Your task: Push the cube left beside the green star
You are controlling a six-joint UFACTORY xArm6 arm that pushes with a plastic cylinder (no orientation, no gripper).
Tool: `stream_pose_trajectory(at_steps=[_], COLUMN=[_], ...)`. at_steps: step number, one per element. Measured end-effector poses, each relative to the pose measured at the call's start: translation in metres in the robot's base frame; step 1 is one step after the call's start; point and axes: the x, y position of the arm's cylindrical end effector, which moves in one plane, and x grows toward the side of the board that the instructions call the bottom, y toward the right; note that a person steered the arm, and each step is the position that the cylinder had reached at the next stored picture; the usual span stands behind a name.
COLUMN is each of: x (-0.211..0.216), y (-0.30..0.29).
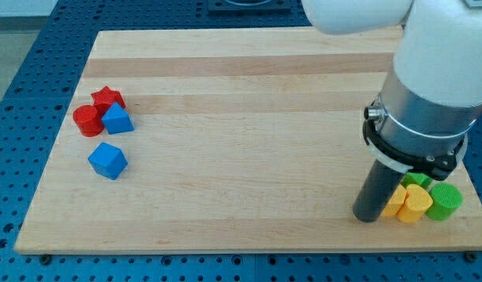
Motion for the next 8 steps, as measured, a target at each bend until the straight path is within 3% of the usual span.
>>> stream_pose_trajectory(at_steps=[2,5,6,8], x=[0.022,0.005,-0.04,-0.094], y=[-0.127,-0.354,-0.394,-0.409])
